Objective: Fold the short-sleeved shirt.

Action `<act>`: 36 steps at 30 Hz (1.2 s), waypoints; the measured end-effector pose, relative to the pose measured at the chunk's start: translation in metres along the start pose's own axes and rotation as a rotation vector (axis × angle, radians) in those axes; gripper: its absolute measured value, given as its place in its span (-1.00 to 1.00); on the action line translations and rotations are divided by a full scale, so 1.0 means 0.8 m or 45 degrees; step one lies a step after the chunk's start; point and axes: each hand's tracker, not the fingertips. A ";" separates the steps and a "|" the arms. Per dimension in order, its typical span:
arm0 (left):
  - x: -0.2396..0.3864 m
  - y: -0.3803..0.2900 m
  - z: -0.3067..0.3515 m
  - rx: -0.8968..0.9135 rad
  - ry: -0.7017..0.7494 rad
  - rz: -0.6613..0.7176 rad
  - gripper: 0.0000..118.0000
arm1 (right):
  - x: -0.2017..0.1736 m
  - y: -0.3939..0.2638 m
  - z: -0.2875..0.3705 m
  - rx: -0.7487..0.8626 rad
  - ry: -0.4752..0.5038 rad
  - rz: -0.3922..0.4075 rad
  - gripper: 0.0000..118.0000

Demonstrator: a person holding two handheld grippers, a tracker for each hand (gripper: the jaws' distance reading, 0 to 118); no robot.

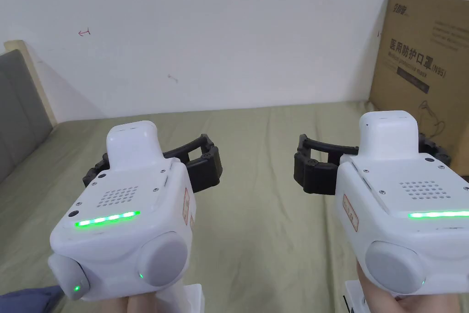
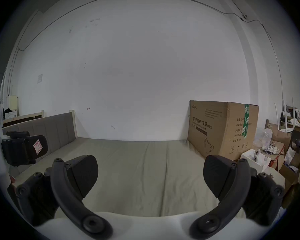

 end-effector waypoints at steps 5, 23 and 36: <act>-0.001 -0.001 -0.003 -0.014 0.012 0.010 0.89 | -0.001 -0.003 -0.002 -0.015 -0.003 -0.006 1.00; -0.008 -0.005 -0.011 -0.042 0.005 0.032 0.88 | -0.008 -0.009 -0.005 -0.050 -0.005 -0.017 1.00; -0.013 -0.009 -0.015 -0.086 0.028 0.018 0.88 | -0.010 -0.011 -0.008 -0.053 -0.005 -0.010 1.00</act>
